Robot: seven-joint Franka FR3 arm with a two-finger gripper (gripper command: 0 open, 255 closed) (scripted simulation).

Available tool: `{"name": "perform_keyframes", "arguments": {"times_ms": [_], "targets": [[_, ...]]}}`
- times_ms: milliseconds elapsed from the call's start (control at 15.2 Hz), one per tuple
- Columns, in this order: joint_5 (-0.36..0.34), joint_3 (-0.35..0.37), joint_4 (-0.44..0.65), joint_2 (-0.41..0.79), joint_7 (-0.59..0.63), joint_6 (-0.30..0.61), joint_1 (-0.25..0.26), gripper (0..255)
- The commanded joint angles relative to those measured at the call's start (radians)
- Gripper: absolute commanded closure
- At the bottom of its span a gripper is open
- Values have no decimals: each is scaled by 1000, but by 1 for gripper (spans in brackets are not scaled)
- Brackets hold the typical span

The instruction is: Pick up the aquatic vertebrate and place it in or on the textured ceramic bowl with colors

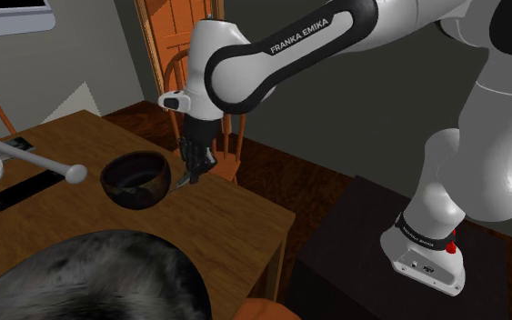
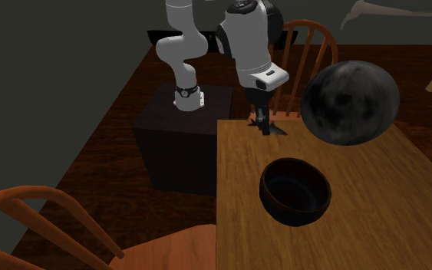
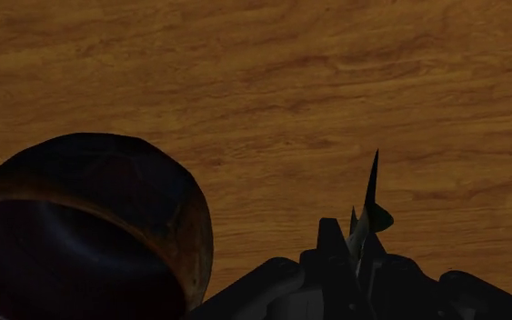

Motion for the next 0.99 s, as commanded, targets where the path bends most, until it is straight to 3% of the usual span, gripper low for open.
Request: {"name": "perform_keyframes", "arguments": {"times_ms": [0,660,924], "targets": [[-4,0,9,-15,10,-24,1,255],[-23,-3,98,-52,43,-147,-2,255],[-45,-11,308,112,48,-194,-6,255]]}}
